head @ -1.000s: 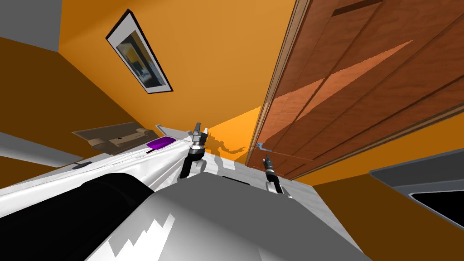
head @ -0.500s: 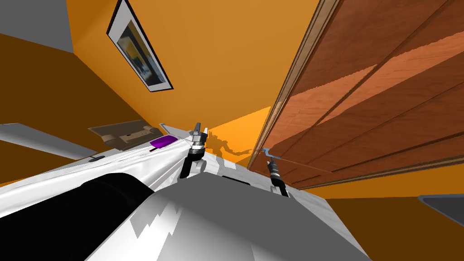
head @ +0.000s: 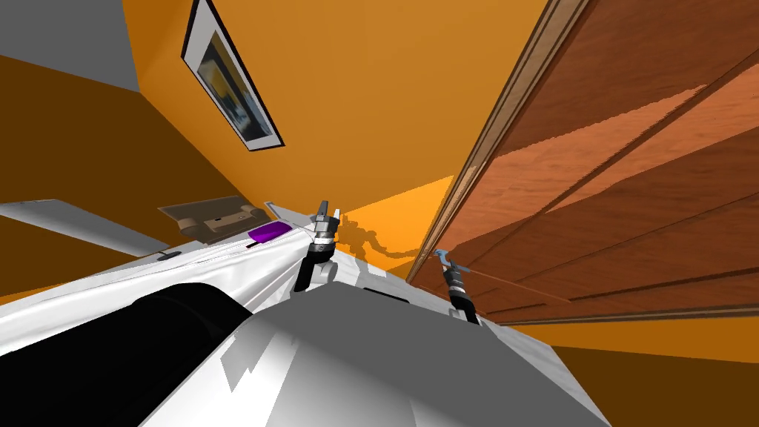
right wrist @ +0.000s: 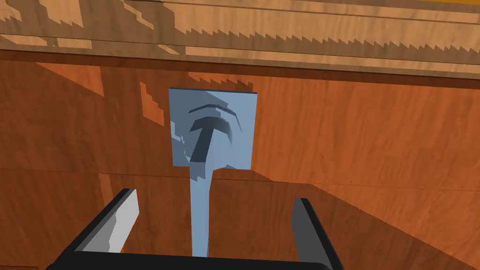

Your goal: Pull the door open

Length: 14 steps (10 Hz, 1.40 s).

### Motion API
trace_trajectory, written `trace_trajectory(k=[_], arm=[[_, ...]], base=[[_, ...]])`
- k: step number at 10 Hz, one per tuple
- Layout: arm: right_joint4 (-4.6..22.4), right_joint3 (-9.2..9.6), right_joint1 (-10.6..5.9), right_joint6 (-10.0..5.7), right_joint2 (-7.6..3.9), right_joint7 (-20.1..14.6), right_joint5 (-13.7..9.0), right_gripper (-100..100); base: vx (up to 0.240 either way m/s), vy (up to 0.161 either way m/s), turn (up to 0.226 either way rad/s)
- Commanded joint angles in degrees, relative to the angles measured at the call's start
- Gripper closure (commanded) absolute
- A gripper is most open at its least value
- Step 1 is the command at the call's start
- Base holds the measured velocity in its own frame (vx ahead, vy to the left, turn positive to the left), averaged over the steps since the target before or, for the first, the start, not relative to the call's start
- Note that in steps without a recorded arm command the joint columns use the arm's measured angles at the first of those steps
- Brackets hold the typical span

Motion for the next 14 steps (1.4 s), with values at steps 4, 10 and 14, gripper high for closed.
trace_trajectory(k=[4,10,14], arm=[[2.68,-0.63,0.28,-1.56,-1.42,-1.04,-0.49,-100],[1.76,-0.60,0.61,-0.93,-1.34,-1.01,-0.47,100],[1.74,0.83,1.60,-2.34,-2.46,-2.84,0.52,100]], base=[[0.098,-0.010,0.053],[0.001,-0.001,0.000],[-0.115,-0.020,0.062]])
